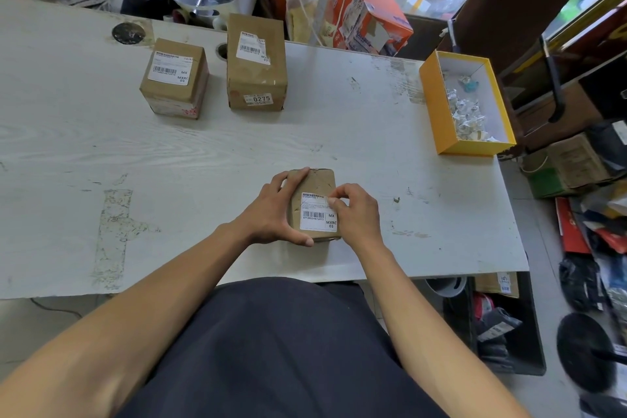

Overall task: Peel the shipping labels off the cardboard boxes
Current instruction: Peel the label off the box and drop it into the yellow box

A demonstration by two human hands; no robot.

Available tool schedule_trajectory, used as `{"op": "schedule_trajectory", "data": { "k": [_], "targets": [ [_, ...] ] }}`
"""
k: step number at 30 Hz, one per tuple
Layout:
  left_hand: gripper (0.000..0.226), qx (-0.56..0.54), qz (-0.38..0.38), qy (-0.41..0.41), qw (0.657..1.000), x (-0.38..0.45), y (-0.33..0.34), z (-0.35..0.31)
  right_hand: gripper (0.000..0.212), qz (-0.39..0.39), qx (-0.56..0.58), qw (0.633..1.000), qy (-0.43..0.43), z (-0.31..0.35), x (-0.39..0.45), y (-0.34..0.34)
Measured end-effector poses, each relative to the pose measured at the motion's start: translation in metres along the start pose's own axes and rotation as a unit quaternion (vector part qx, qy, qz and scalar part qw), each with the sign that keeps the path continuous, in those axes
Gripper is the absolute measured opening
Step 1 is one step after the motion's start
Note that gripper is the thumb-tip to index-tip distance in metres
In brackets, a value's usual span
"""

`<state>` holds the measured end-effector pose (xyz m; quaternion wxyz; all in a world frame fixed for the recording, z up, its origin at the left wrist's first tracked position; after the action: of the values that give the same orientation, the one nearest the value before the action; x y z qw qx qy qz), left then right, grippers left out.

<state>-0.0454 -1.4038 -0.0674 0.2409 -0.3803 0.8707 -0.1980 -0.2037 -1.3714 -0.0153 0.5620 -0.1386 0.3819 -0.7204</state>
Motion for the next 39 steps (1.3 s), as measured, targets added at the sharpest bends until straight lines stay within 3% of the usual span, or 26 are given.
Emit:
{"op": "schedule_trajectory", "data": {
  "k": [39],
  "targets": [
    [0.137, -0.001, 0.001, -0.001, 1.0, -0.0014, -0.0007, -0.0012, 0.007, -0.003, 0.004, 1.0, -0.005, 0.0, -0.0017, 0.0018]
  ]
}}
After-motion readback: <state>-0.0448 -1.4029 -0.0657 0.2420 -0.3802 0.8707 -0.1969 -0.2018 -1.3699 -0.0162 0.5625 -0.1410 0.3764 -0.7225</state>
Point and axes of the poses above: each hand's wrist, its own x-axis towards the middle knuckle, its own y-axis out of the palm, z = x × y, the point moved 10 cm from there along x, towards the middle knuckle, and after that the axes turned 1 degree about x, right-handed, at the moved point
